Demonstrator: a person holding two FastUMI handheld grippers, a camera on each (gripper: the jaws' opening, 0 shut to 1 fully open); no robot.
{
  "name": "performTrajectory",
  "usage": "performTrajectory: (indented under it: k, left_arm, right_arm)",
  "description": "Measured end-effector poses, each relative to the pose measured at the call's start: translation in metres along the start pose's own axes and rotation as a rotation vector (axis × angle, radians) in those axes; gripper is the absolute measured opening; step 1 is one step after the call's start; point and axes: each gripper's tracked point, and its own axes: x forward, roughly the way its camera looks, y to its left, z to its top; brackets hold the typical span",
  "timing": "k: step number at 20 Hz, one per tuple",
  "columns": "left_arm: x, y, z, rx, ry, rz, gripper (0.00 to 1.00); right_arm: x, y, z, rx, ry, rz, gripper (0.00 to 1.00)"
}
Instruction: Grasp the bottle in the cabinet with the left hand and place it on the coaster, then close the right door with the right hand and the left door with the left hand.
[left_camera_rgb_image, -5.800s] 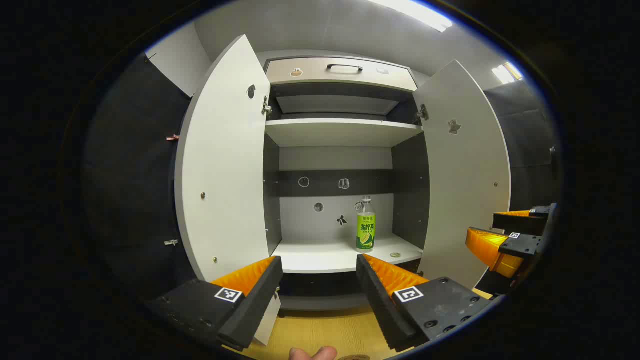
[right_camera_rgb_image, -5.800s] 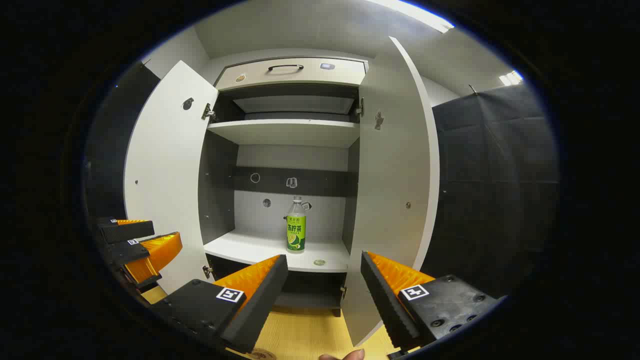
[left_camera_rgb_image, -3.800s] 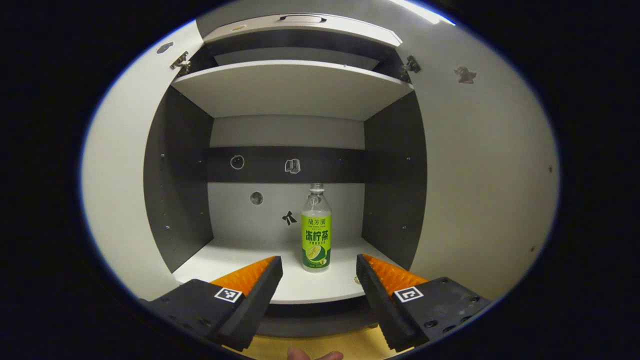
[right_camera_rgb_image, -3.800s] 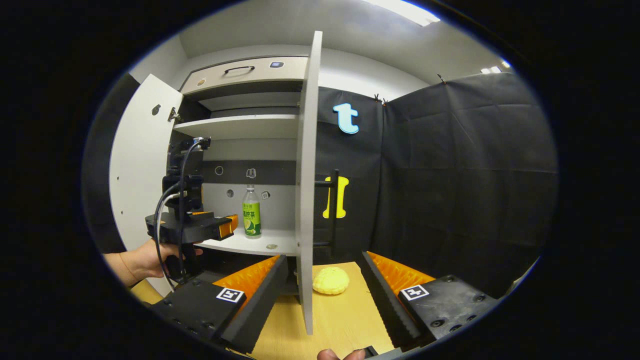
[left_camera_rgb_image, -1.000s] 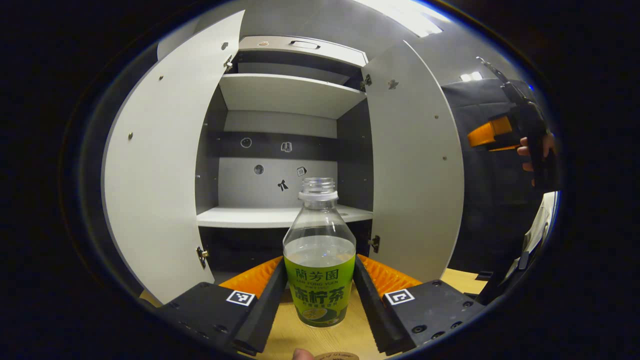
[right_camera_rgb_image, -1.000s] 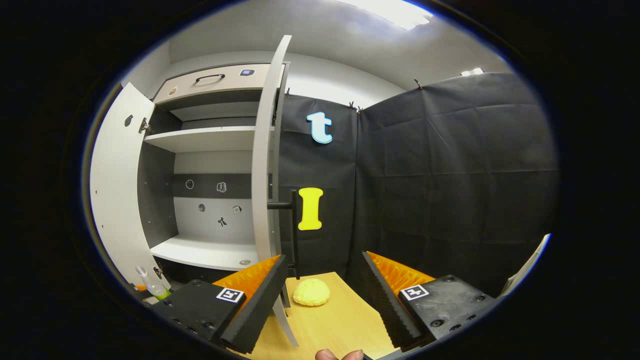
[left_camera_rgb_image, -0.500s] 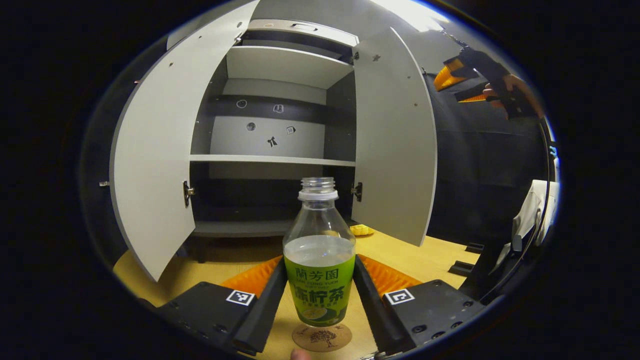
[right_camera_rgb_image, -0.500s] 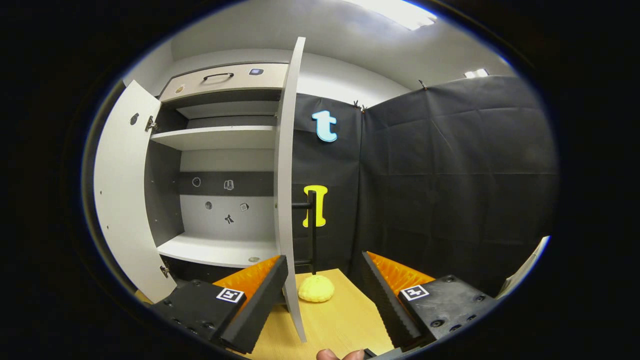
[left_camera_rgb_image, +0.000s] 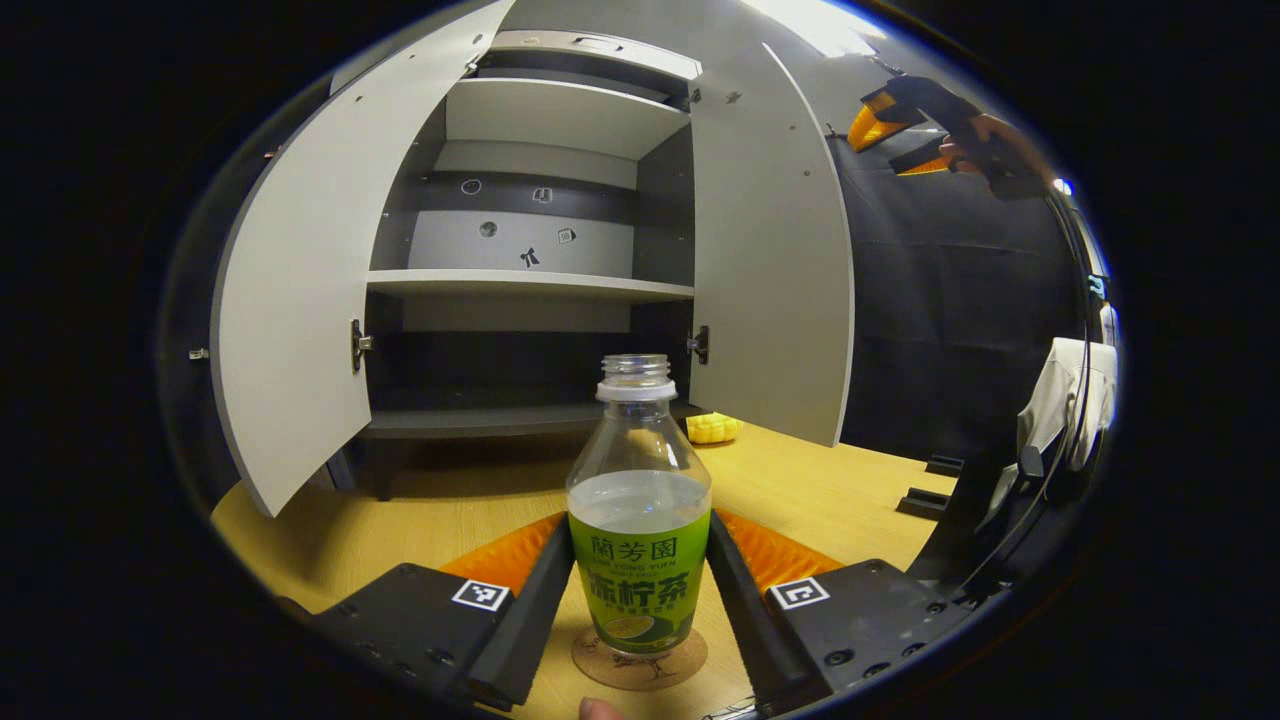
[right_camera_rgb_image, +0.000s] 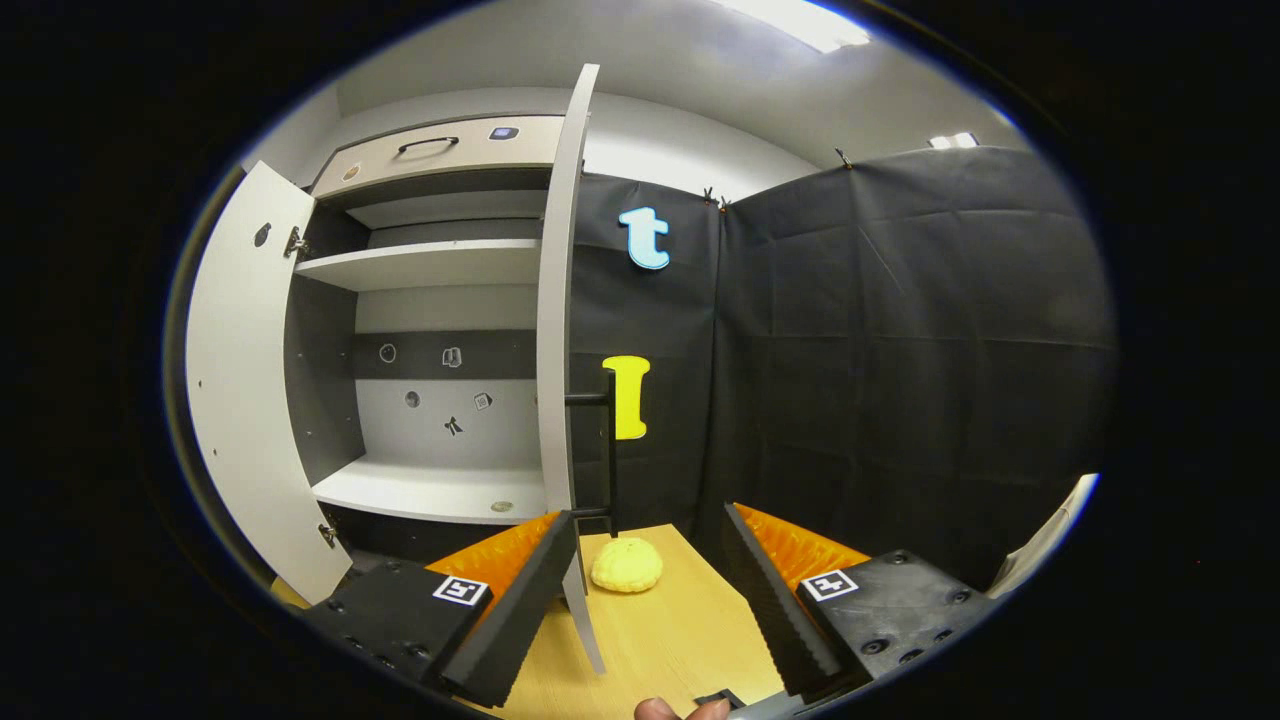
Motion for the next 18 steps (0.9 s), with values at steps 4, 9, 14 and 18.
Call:
performTrajectory:
  k: [4,9,14,18]
  left_arm:
    - [-0.002,-0.007,-0.008,0.012,-0.003,-0.023,0.8]
    - [-0.011,0.001,-0.014,0.006,0.012,0.018,0.81]
    - [-0.012,0.0,-0.023,-0.002,0.054,0.021,0.91]
    - [-0.018,-0.008,-0.029,-0.016,0.078,-0.009,0.95]
  right_arm:
    - [-0.003,-0.002,-0.002,0.003,0.008,-0.005,0.98]
    - [-0.006,0.0,-0.005,-0.007,0.017,0.003,0.98]
    - [-0.011,0.003,-0.006,-0.016,0.014,0.011,0.98]
    - [-0.014,0.006,-0.012,-0.011,0.026,0.017,0.98]
